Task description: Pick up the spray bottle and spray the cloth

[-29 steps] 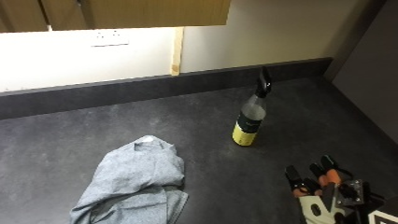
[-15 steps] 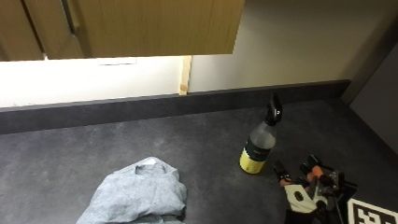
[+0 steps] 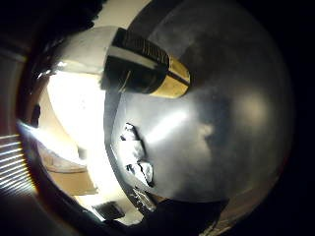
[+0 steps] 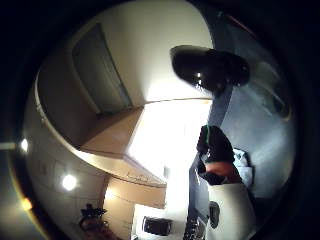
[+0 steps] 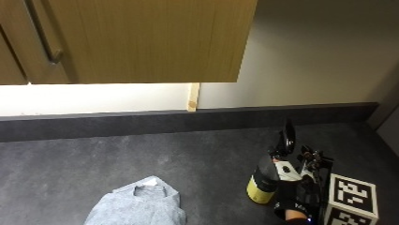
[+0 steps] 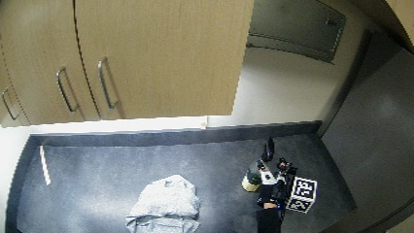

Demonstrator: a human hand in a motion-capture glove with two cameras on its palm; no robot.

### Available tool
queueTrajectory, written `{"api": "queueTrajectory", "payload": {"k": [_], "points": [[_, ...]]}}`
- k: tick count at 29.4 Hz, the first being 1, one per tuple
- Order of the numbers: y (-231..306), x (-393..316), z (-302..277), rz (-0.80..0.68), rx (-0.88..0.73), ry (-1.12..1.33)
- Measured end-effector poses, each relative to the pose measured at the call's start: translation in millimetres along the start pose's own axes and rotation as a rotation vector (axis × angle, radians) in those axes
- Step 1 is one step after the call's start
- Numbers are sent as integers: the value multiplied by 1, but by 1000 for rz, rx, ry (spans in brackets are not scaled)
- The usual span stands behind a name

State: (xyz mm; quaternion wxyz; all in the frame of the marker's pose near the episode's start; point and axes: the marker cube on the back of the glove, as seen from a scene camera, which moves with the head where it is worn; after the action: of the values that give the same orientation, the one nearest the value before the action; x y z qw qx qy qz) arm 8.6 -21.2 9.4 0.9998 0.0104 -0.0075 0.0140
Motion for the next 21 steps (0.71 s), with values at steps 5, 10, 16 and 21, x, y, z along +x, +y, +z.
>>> {"api": "queueTrajectory", "payload": {"k": [5, 10, 16, 21], "points": [[-13, 10, -5, -10, 9, 49], [-14, 8, -6, -15, 11, 53], [-13, 7, 1, -18, -6, 62], [-19, 13, 0, 0, 0, 59]]}}
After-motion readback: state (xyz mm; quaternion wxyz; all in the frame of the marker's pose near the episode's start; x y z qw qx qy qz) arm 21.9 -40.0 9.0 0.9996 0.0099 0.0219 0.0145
